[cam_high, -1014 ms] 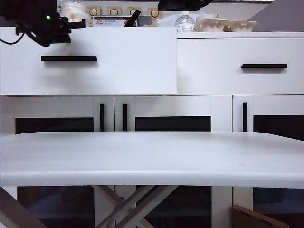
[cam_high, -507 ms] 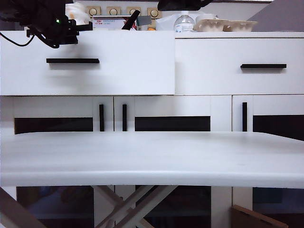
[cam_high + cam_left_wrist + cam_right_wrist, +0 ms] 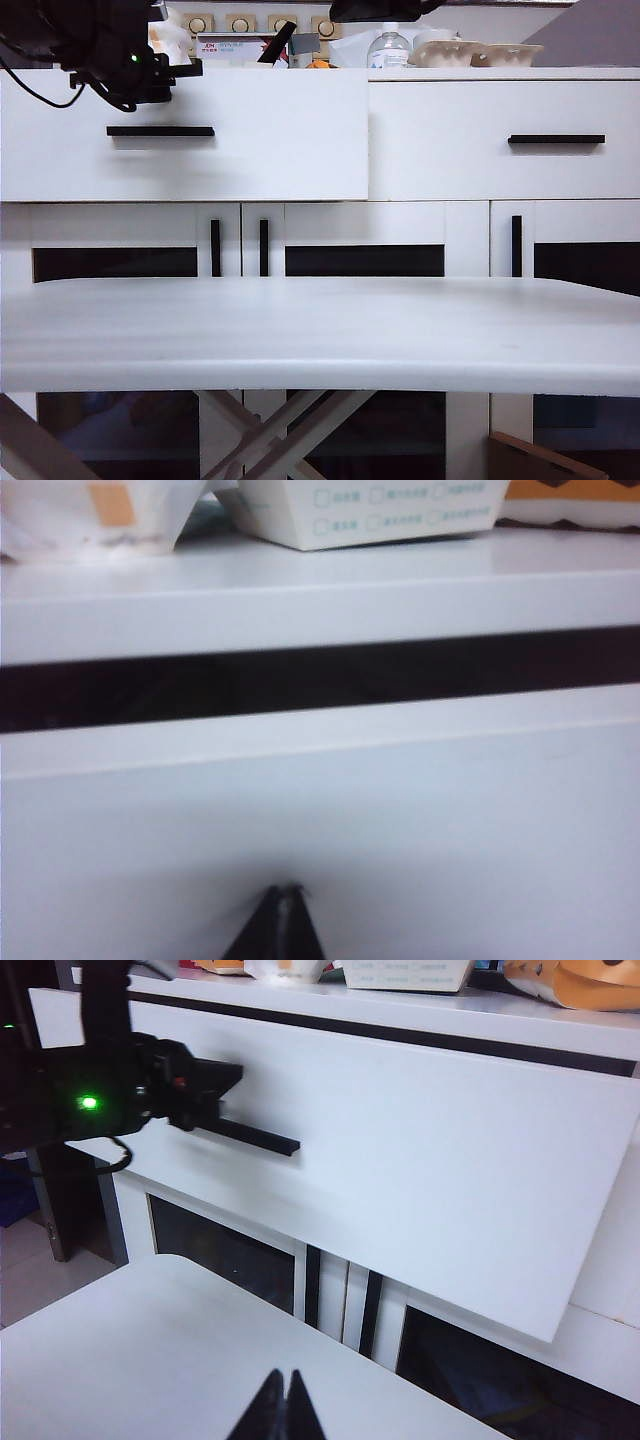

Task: Pick up a can of beer from the white table, open the left drawer, place the beer inside the drawer, and finally close the drawer.

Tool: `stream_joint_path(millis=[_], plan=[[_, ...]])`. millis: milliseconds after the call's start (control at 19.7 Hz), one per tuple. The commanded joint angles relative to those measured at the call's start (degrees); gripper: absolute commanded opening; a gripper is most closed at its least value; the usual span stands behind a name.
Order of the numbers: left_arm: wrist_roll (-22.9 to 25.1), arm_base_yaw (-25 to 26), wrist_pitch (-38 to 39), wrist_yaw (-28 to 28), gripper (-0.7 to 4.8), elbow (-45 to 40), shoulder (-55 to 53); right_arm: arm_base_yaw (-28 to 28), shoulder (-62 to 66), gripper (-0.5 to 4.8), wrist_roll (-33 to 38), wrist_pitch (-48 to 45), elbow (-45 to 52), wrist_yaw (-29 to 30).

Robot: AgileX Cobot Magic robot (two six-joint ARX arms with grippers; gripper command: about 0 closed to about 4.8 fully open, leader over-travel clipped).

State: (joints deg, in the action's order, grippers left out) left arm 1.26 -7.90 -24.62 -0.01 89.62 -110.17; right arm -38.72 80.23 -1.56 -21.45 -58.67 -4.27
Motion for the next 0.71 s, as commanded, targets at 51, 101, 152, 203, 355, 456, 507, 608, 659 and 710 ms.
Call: stream_joint_path(millis=[51,101,152,203,355,456,507,608,659,710], plan=[[-0.2,0.1,-0.6,0.0,-0.06,2.3,-1.9,-0.1,-0.3,-0.06,-0.2,-0.7,-0.3,0.2],[-0.2,0.1,-0.7,0.1,-0.06,3.0,-2.6,-0.1,-0.3,-0.06,-0.2,-0.6,-0.3,0.2],[-0.2,0.1,-0.6,0.0,-0.06,3.5,-3.1,-0.1,-0.3,-0.06,-0.2,-0.7,-0.4,0.2],[-0.2,0.1,-0.6,0.0,-0.06,4.2,-3.7,-0.1,-0.3,-0.06,-0.2,-0.7,-0.4,0.2],[-0.2,0.1,0.6,0.0,-0.06,8.1,-6.4,-0.1,-0.3,-0.06,-0.2,-0.6,-0.3,0.2],[-0.2,0.1,0.8,0.0,-0.05,11.1,-8.4,-0.1,-0.3,-0.06,-0.2,-0.5,-0.3,0.2],[-0.2,0.1,1.0,0.0,-0.06,12.0,-9.1,-0.1,-0.3,-0.06,-0.2,-0.5,-0.3,0.2],[-0.2,0.1,1.2,-0.2,-0.06,13.3,-10.1,-0.1,-0.3,-0.06,-0.2,-0.6,-0.3,0.2],[-0.2,0.2,1.9,-0.2,-0.06,14.0,-10.5,-0.1,-0.3,-0.06,-0.2,-0.6,-0.3,0.2],[-0.2,0.5,2.5,-0.2,-0.06,14.5,-10.8,-0.1,-0.3,-0.06,-0.2,-0.6,-0.3,0.2]])
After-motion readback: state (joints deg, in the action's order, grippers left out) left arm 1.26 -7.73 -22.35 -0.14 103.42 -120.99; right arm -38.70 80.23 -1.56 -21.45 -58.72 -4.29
